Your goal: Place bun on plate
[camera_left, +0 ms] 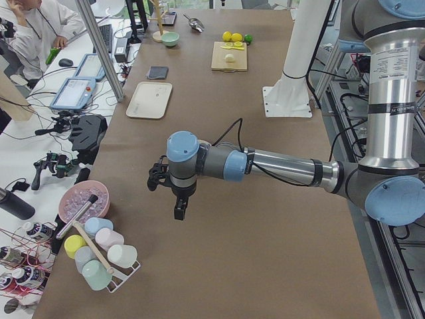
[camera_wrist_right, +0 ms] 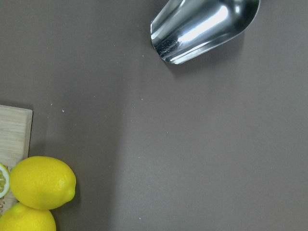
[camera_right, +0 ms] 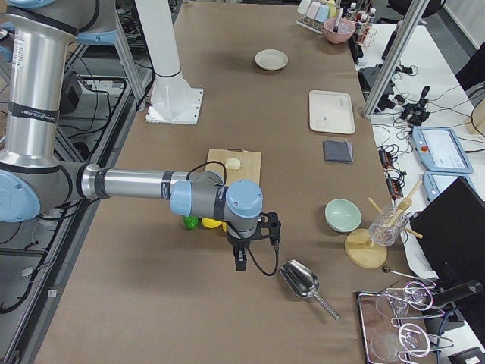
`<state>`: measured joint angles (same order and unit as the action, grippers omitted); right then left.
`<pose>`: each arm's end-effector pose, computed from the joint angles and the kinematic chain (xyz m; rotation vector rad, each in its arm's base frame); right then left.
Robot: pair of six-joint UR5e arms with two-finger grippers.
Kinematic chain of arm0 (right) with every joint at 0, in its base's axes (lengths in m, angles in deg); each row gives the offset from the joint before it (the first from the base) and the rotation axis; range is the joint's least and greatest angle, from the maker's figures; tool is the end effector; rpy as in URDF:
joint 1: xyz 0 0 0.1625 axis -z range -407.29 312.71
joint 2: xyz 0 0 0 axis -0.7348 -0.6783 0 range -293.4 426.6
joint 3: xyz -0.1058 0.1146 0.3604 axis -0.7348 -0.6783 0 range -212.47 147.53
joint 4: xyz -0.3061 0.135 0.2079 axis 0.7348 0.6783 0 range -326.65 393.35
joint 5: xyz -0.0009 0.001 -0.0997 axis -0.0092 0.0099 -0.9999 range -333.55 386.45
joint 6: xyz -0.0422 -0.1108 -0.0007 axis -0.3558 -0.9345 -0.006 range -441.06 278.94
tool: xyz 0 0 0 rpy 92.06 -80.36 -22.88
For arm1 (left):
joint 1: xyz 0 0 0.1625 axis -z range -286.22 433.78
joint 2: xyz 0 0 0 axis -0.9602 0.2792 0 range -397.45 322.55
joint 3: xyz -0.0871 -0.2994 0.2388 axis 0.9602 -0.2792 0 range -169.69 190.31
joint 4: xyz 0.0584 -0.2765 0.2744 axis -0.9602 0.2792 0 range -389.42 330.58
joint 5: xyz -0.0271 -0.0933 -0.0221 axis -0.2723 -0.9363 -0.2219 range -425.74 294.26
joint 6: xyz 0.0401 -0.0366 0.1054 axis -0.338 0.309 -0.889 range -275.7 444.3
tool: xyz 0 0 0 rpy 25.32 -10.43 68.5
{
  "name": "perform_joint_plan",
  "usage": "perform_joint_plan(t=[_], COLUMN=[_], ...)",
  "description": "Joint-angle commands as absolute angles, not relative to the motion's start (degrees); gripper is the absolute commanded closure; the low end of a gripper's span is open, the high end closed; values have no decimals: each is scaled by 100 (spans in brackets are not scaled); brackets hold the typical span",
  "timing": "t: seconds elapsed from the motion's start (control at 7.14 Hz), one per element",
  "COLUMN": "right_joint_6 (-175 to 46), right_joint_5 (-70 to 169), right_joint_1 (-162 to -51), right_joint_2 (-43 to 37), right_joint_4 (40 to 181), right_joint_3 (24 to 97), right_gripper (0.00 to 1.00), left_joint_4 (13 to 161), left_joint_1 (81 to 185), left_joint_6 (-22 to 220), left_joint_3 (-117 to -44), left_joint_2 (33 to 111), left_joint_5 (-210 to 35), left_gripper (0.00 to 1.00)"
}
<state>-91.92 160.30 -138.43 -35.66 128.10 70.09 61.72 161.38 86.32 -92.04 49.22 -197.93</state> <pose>0.0587 -0.3789 0.6372 0.0066 -0.7691 -0.1315 -0.0344 -0.4586 0.5654 0.1407 0.7403 0.0718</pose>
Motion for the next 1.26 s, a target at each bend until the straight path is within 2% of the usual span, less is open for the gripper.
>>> perform_joint_plan(t=[0.0,0.84,1.12], right_joint_6=[-9179,-9214,-9240], right_joint_5=[16048,16783,16900], right_joint_1=[-13852,-13878,-13948], right_joint_2=[-3562,-3632,-3650], right_joint_4=[12810,12819,12810], right_joint_3=[7054,7256,7256], right_gripper=[0,0,0], left_joint_4=[6172,6181,6817], left_joint_1=[16150,16185,16220], left_joint_6=[8632,8650,8667], left_joint_3=[-9295,-9559,-9569], left_joint_2=[4886,4965,4887], left_joint_5=[-19793,-19749,-19775], left_gripper=[2,2,2])
